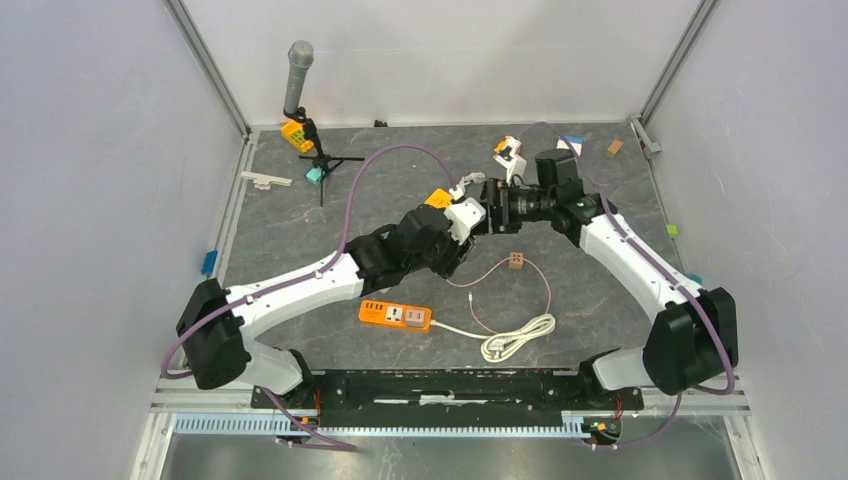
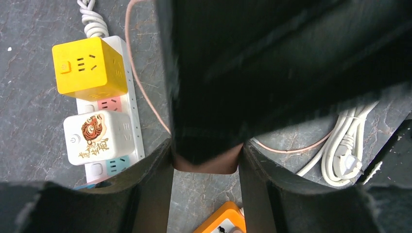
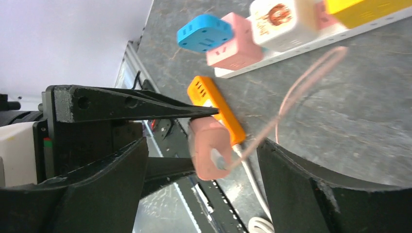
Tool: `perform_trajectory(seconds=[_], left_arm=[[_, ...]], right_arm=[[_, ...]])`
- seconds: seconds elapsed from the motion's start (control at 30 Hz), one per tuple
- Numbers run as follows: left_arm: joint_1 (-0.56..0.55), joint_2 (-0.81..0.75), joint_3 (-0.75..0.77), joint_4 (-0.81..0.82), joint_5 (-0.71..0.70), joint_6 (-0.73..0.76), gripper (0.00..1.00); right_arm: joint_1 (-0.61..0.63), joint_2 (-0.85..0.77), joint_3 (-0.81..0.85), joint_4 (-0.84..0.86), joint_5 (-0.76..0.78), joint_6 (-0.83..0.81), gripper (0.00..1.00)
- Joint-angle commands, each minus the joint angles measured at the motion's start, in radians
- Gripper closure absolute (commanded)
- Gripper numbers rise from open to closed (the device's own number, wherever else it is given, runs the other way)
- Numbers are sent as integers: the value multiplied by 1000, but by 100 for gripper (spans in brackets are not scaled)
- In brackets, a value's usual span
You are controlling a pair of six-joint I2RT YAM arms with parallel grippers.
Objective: Insert the plug
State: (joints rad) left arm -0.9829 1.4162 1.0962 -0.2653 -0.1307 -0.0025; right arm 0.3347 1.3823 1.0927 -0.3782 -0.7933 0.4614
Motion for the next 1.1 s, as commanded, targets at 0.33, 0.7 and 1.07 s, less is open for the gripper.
perform_trajectory(seconds=[0.33,0.7,1.07], left_arm=[[16,-86,-2,82,-66,-2,45],[143,-106,54,-80,-69,-231,0],[455,-326,-25,-256,23,-416,0]], right_arm=[[90,49,-24,123,-84,133,78],[90,74,31,90,-55,30,100],[202,164,151,1,41,-220,100]])
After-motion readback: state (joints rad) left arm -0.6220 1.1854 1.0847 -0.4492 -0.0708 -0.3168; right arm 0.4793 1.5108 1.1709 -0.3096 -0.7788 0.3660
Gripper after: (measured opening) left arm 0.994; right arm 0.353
